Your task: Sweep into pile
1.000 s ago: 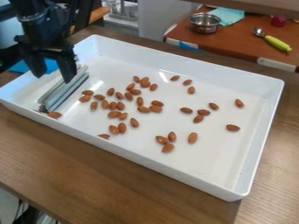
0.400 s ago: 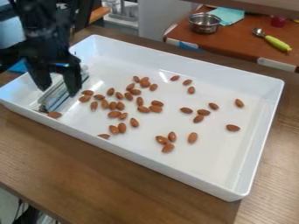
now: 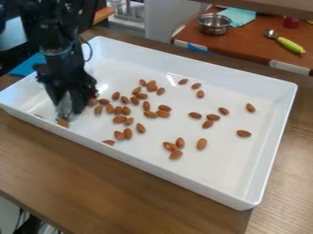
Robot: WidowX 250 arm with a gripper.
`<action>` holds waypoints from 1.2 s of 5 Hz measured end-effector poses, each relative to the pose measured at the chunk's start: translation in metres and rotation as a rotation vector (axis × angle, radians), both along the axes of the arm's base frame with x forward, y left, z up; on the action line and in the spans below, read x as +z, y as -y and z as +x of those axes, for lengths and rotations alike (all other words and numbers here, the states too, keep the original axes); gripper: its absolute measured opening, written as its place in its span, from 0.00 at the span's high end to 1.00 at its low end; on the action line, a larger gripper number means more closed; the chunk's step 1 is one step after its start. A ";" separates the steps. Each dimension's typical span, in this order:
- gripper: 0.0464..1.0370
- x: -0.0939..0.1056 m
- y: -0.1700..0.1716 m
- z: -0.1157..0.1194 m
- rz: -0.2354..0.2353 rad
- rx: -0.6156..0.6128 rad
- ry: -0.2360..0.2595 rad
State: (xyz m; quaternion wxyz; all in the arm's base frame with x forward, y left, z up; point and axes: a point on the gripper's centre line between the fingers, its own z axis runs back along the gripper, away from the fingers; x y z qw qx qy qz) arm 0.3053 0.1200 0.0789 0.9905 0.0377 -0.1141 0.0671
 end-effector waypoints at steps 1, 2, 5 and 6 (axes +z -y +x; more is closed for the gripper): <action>0.66 -0.001 0.017 -0.004 0.016 -0.038 0.014; 0.66 0.000 0.034 -0.009 0.029 -0.084 0.036; 0.66 -0.002 0.109 -0.016 0.037 -0.171 0.090; 0.66 -0.002 0.134 -0.021 0.017 -0.179 0.055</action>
